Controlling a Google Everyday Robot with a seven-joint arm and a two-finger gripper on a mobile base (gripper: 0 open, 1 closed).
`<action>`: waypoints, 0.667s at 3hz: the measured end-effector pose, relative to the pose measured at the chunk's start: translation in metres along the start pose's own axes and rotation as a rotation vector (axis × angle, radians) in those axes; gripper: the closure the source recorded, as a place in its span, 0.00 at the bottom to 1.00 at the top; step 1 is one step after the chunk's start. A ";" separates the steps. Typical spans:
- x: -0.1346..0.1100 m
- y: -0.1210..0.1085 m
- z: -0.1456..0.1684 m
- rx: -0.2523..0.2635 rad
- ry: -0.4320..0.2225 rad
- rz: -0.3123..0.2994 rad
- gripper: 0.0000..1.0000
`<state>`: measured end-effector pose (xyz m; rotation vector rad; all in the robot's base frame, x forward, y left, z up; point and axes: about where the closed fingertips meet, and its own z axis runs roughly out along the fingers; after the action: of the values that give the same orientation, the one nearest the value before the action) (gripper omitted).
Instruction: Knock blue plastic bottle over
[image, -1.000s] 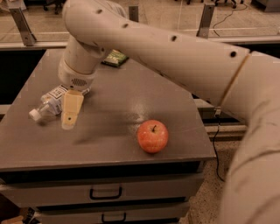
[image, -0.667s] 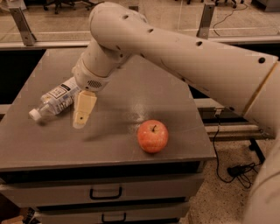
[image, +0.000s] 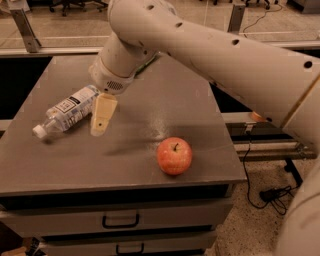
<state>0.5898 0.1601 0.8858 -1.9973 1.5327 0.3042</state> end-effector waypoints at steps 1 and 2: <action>0.022 -0.037 -0.057 0.118 0.037 -0.027 0.00; 0.041 -0.070 -0.123 0.266 0.104 -0.051 0.00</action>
Offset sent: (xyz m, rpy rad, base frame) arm 0.0887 -0.1621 0.1729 -0.0564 -0.4490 -0.2369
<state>0.6469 0.0666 0.9849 -1.8615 1.4958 -0.0253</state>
